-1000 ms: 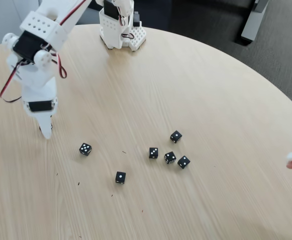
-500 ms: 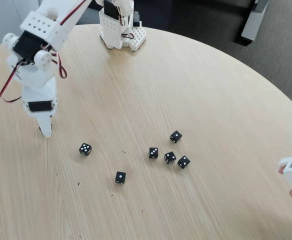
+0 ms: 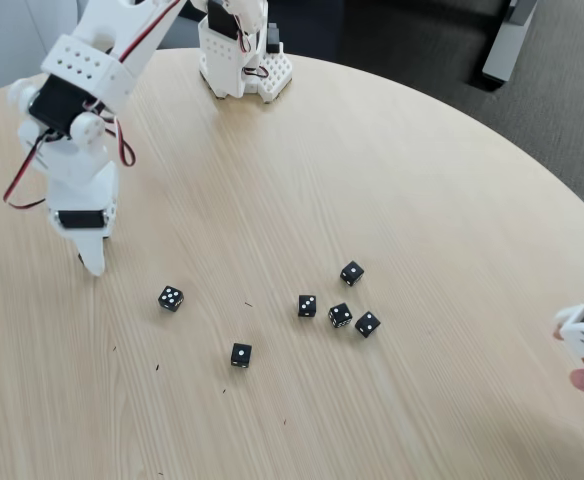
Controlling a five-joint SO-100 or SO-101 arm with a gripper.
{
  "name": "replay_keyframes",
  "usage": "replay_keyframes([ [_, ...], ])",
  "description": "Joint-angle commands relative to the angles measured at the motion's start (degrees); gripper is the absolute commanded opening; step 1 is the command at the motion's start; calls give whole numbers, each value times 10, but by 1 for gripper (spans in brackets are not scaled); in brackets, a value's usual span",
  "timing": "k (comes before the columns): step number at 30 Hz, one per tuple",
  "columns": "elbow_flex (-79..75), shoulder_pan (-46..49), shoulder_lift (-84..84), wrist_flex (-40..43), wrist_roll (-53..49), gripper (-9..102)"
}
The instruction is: Pick up the dice with number 6
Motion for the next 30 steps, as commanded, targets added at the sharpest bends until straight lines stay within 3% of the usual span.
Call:
replay_keyframes([
  [1, -10, 1, 2, -2, 9, 19],
  [12, -10, 0, 3, -1, 8, 16],
  [30, -1, 2, 2, -1, 118, 8],
])
